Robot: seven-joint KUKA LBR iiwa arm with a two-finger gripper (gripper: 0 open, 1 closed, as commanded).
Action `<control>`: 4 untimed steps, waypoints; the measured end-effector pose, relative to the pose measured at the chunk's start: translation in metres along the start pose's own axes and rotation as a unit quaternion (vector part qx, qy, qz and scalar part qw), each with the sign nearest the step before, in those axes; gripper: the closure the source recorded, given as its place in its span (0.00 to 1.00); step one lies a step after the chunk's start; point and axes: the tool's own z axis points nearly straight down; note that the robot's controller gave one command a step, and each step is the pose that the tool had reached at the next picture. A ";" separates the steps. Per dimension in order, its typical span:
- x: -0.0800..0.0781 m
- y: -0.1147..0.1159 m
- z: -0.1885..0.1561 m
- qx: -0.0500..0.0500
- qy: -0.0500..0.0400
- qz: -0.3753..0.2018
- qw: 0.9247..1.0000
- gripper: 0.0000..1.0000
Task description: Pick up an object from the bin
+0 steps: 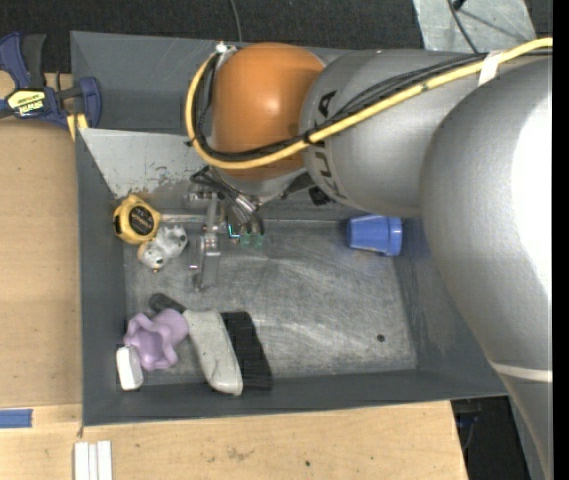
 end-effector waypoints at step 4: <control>0.009 0.044 0.063 -0.004 -0.009 0.065 0.998 1.00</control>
Offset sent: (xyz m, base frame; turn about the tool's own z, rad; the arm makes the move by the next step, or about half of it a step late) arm -0.0186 0.0491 -0.0768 0.1276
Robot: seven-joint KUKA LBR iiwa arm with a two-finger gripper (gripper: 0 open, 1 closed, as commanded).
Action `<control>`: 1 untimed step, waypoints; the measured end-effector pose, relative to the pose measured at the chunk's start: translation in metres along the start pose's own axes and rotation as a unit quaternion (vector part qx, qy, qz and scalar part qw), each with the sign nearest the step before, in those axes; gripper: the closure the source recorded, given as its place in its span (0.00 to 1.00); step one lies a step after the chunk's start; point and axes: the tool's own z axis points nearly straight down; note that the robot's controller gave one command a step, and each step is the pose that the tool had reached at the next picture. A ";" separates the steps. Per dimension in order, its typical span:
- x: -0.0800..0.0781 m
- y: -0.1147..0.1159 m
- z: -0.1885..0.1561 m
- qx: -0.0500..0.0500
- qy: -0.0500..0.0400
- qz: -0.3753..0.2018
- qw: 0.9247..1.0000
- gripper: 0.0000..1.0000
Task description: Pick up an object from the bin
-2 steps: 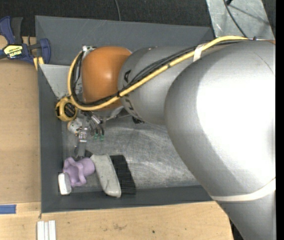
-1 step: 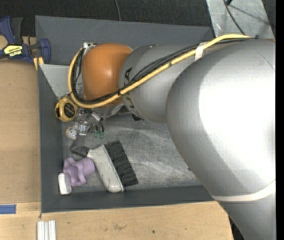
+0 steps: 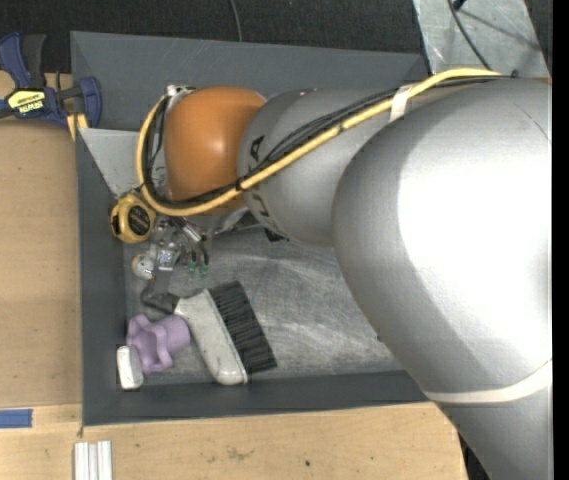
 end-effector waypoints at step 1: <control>-0.003 -0.009 -0.001 0.001 0.004 0.005 1.000 1.00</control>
Offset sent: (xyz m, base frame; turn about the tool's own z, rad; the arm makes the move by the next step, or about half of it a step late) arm 0.0082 0.0001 0.0075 0.0177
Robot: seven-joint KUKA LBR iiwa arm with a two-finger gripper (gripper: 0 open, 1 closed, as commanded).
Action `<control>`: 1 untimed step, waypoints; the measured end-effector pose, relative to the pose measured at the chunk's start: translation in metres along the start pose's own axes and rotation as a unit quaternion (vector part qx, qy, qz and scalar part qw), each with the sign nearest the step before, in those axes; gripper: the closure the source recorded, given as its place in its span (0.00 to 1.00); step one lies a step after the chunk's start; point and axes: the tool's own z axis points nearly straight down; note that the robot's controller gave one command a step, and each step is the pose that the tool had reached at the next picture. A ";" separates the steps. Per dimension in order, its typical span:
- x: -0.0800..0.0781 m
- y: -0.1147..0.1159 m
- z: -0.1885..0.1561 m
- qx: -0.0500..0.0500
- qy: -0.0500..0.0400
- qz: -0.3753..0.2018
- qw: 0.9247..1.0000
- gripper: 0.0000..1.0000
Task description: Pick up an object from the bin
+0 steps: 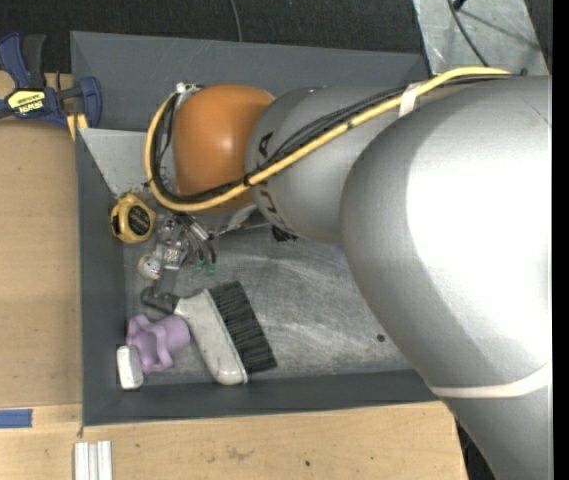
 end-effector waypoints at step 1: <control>-0.004 -0.001 -0.002 0.003 0.003 0.003 1.000 1.00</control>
Offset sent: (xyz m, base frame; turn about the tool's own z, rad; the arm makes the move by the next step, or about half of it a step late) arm -0.0071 0.0069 0.0967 0.0381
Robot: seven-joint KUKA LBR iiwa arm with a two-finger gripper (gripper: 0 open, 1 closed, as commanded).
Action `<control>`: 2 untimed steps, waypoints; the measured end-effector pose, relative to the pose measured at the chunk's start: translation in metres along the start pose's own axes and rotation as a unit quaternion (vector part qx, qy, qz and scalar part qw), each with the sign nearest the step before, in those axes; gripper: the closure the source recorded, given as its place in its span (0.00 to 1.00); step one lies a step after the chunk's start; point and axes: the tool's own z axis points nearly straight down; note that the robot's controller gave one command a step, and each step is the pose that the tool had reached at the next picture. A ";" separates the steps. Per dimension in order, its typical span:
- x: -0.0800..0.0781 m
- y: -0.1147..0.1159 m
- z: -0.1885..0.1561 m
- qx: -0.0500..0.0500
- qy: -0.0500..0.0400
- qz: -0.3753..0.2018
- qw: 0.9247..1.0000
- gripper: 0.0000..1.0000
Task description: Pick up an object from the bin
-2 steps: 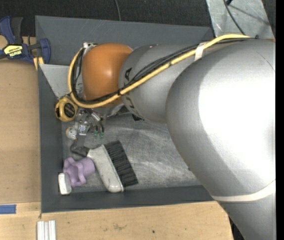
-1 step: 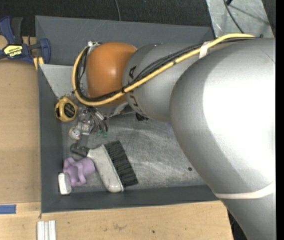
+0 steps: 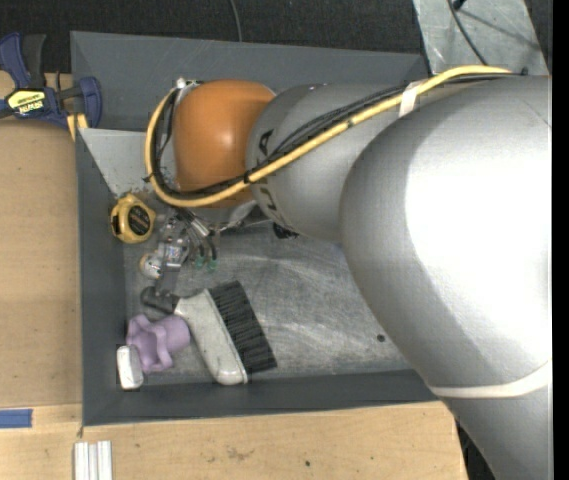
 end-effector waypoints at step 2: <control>-0.001 0.004 -0.080 -0.001 -0.002 0.009 1.000 1.00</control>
Offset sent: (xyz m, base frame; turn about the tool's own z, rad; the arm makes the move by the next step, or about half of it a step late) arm 0.0150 -0.0063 0.0247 0.0234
